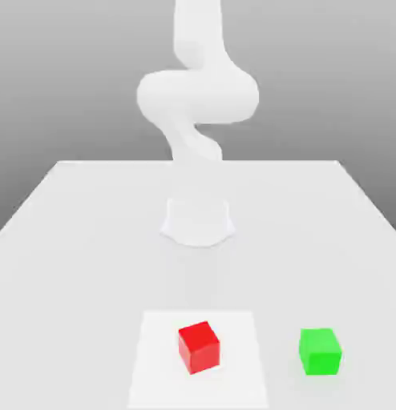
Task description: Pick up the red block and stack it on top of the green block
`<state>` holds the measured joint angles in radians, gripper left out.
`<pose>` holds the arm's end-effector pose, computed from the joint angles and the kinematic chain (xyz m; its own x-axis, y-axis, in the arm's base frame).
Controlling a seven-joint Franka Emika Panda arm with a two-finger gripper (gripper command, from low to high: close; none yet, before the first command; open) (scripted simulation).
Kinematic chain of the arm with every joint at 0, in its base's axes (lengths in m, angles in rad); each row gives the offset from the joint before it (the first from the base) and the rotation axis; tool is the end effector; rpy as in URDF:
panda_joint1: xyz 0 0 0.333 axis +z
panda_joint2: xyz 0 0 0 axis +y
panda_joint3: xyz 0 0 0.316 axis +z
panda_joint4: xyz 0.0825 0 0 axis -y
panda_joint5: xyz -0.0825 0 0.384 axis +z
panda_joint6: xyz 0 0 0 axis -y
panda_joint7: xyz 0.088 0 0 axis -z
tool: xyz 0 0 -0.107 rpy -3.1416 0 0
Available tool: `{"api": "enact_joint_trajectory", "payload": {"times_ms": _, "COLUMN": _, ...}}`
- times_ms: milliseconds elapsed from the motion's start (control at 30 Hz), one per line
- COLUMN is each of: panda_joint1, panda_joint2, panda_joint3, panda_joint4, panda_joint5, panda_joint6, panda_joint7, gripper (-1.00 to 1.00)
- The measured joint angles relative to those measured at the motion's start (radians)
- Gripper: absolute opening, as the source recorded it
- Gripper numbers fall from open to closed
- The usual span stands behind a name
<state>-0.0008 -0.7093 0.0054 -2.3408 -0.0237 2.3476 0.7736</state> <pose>0.3817 0.0021 0.6626 0.5429 -0.6831 0.4884 -0.5237 -0.7301 -0.4390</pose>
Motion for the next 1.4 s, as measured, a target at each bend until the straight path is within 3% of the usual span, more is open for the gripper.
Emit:
{"api": "enact_joint_trajectory", "payload": {"times_ms": 400, "panda_joint1": 0.011, "panda_joint2": 0.444, "panda_joint3": -0.021, "panda_joint4": -0.198, "panda_joint5": -0.069, "panda_joint6": 0.232, "panda_joint7": -0.163, "gripper": 0.00}}
{"api": "enact_joint_trajectory", "payload": {"times_ms": 667, "panda_joint1": 0.020, "panda_joint2": 0.731, "panda_joint3": -0.026, "panda_joint4": -0.329, "panda_joint5": 0.001, "panda_joint6": 0.387, "panda_joint7": -0.353, "gripper": 0.00}}
{"api": "enact_joint_trajectory", "payload": {"times_ms": 867, "panda_joint1": 0.011, "panda_joint2": 0.947, "panda_joint3": -0.011, "panda_joint4": -0.325, "panda_joint5": 0.032, "panda_joint6": 0.557, "panda_joint7": -0.398, "gripper": 0.00}}
{"api": "enact_joint_trajectory", "payload": {"times_ms": 900, "panda_joint1": 0.011, "panda_joint2": 0.980, "panda_joint3": -0.011, "panda_joint4": -0.321, "panda_joint5": 0.032, "panda_joint6": 0.585, "panda_joint7": -0.398, "gripper": -1.00}}
{"api": "enact_joint_trajectory", "payload": {"times_ms": 1133, "panda_joint1": 0.009, "panda_joint2": 0.986, "panda_joint3": -0.010, "panda_joint4": -0.320, "panda_joint5": 0.030, "panda_joint6": 0.590, "panda_joint7": -0.396, "gripper": -1.00}}
{"api": "enact_joint_trajectory", "payload": {"times_ms": 1400, "panda_joint1": 0.065, "panda_joint2": 0.781, "panda_joint3": 0.021, "panda_joint4": -0.329, "panda_joint5": 0.020, "panda_joint6": 0.394, "panda_joint7": -0.328, "gripper": -1.00}}
